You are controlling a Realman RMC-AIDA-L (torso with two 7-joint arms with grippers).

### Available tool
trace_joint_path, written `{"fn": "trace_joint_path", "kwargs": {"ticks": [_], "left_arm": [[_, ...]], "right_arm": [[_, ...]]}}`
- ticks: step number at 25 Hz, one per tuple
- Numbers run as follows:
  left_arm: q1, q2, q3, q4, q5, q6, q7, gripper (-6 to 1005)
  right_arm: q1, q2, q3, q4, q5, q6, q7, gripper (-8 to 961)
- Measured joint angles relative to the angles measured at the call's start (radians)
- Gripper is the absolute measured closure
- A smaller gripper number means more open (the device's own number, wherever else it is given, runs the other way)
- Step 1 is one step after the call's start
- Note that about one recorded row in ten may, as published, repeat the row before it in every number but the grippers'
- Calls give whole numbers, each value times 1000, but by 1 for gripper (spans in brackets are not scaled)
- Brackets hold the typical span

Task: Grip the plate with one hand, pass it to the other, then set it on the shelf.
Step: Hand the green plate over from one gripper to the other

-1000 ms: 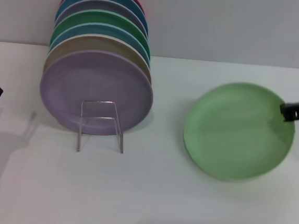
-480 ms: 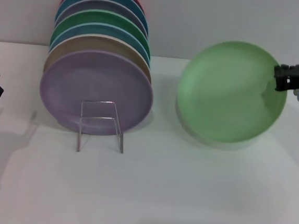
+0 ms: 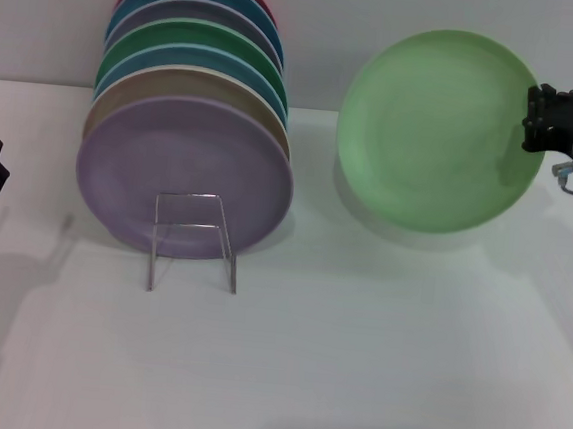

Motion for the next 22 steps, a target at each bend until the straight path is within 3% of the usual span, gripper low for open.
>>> {"fn": "trace_joint_path", "kwargs": {"ticks": [3, 4, 8, 9, 12, 14, 15, 19, 22], "left_arm": [[0, 0, 1, -1, 0, 4, 0, 182], [1, 0, 1, -1, 0, 6, 0, 182], [2, -1, 2, -1, 0, 11, 0, 182], [3, -1, 2, -1, 0, 17, 0, 182], [6, -1, 2, -1, 0, 24, 0, 182], [15, -1, 3, -9, 1, 34, -2, 182], [18, -1, 3, -13, 1, 37, -4, 182], [39, -1, 14, -26, 2, 57, -41, 182], [47, -1, 34, -26, 2, 73, -66, 183]], "right_arm": [[-2, 0, -38, -78, 3, -137, 0, 934], [-2, 0, -67, -134, 5, -238, 0, 934], [-1, 1, -113, -221, 6, -390, 4, 934], [0, 1, -137, -278, 8, -498, 12, 934], [1, 2, -161, -333, 9, -603, 29, 934], [5, 2, -190, -422, 9, -769, 70, 934], [5, 2, -190, -422, 9, -769, 70, 934], [21, 6, -227, -590, 10, -1033, 161, 935], [26, 8, -245, -664, 12, -1144, 207, 935]]}}
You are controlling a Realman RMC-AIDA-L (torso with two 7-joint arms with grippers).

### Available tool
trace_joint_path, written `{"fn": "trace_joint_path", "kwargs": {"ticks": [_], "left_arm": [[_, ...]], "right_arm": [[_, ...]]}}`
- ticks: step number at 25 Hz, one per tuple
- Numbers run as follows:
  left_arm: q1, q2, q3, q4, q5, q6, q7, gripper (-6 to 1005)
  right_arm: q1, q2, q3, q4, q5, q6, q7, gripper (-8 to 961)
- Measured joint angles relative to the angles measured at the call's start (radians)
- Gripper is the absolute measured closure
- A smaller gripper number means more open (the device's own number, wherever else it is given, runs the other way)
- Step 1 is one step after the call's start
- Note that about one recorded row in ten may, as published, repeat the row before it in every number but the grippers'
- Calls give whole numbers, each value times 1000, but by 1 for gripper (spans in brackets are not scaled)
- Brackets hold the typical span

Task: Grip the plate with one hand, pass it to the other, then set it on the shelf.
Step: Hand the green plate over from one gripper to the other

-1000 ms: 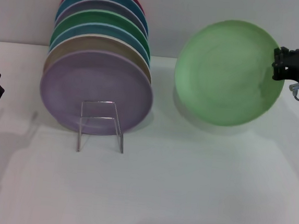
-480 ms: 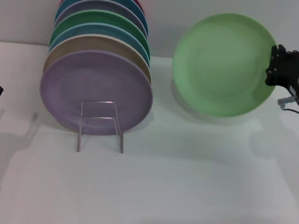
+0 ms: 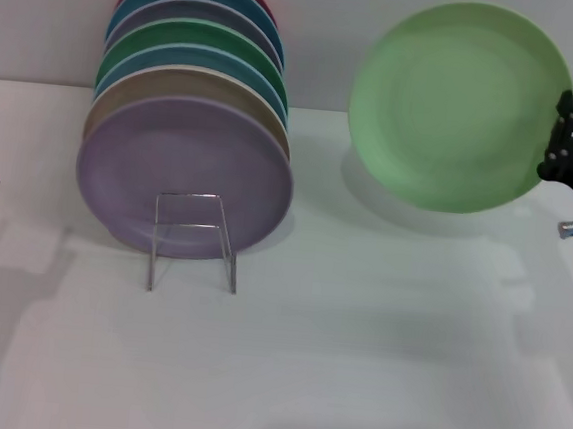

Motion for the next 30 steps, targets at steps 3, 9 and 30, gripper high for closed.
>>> {"fn": "trace_joint_path", "kwargs": {"ticks": [3, 9, 30], "left_arm": [[9, 1, 41, 1, 0, 23, -21, 183], [18, 1, 149, 1, 0, 46, -23, 183], [-47, 0, 428, 0, 1, 43, -15, 184]], "right_arm": [[2, 2, -46, -80, 32, -123, 40, 935], [-38, 1, -217, -183, 172, -363, 46, 935], [-126, 2, -631, -117, 353, -586, -343, 935]]}}
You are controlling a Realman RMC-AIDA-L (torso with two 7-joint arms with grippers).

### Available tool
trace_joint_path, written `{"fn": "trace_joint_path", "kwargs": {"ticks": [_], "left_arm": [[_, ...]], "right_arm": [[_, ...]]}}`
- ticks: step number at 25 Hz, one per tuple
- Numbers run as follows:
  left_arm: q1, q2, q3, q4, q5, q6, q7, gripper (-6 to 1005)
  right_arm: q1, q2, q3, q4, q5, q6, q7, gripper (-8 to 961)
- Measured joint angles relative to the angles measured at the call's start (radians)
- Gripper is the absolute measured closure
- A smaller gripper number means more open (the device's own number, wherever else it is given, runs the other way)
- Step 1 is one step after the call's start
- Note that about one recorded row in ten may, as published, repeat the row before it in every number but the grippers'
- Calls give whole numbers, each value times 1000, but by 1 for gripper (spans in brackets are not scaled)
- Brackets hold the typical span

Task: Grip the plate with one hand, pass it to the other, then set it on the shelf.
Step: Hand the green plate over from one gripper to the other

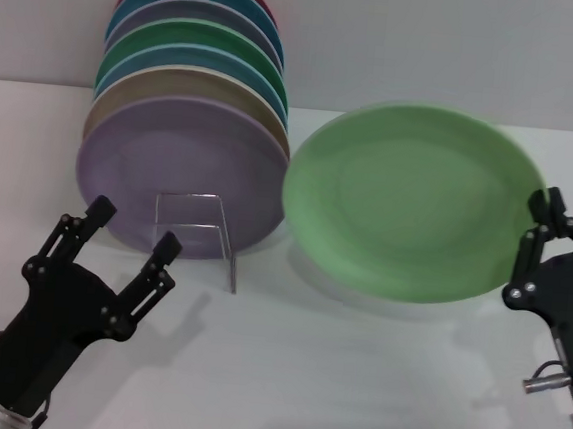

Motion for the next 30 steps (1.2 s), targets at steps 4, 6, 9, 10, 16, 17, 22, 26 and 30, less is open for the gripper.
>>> {"fn": "trace_joint_path", "kwargs": {"ticks": [4, 6, 9, 10, 16, 17, 22, 26, 30], "left_arm": [[-15, 0, 24, -1, 2, -12, 0, 184], [-22, -1, 31, -5, 2, -21, 0, 184], [-28, -2, 34, -15, 2, -39, 0, 184], [-32, -2, 36, -18, 3, -47, 0, 185], [-50, -1, 40, -34, 12, -91, 0, 185], [-50, -1, 40, -34, 12, -91, 0, 185], [-69, 0, 34, -37, 13, -131, -2, 185], [-76, 1, 27, -35, 12, -152, -6, 185], [-81, 1, 24, -36, 8, -175, -1, 186]], "right_arm": [[8, 0, -37, 19, 7, 5, -79, 935], [15, 0, -53, 24, 8, 6, -102, 935], [26, 0, -75, 27, 8, 10, -137, 934], [29, 0, -82, 27, 8, 12, -152, 934], [41, 1, -116, 36, 9, 21, -213, 935], [42, 1, -120, 38, 9, 24, -222, 935], [44, 2, -143, 50, 9, 41, -260, 935], [43, 2, -149, 50, 10, 41, -263, 935], [44, 2, -157, 51, 11, 44, -265, 935]]}}
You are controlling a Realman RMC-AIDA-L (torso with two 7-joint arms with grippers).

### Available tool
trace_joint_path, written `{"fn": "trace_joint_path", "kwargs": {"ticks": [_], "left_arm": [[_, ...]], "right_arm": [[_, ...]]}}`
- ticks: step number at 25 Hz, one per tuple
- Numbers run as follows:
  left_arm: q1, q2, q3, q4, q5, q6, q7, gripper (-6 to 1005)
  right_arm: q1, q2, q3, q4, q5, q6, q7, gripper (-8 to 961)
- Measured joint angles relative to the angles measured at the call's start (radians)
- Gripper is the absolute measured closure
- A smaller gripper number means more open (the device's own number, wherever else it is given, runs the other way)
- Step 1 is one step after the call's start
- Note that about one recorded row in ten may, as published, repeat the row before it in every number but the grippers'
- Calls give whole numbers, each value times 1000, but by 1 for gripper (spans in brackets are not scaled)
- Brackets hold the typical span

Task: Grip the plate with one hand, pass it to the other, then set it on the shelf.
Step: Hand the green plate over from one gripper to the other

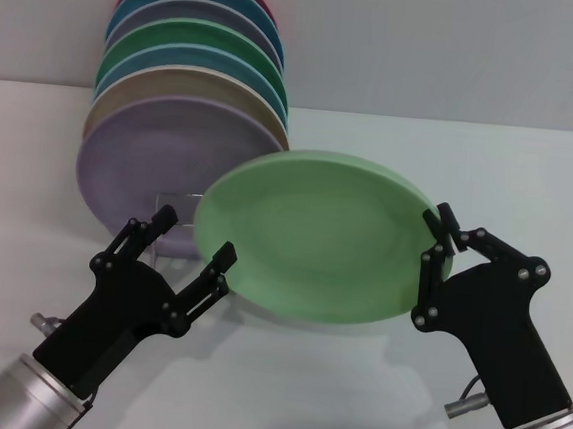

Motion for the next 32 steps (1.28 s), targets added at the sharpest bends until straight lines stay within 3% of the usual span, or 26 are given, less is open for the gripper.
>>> {"fn": "trace_joint_path", "kwargs": {"ticks": [10, 16, 20, 27, 32], "left_arm": [[-6, -2, -14, -2, -3, -26, 1, 186], [-6, -2, -14, -2, -1, -26, 1, 286], [-5, -2, -14, -2, -2, -26, 1, 489], [-5, -2, -14, -2, -3, -26, 1, 666], [-7, -2, -14, -2, -3, -26, 1, 703]], "right_arm": [[3, 0, -31, 14, 23, 9, -24, 935], [3, -1, -31, 14, 29, 9, -25, 934], [3, -1, -31, 14, 33, 9, -25, 934], [3, -2, -31, 14, 33, 9, -25, 934], [3, -3, -31, 15, 34, 9, -26, 934]]}}
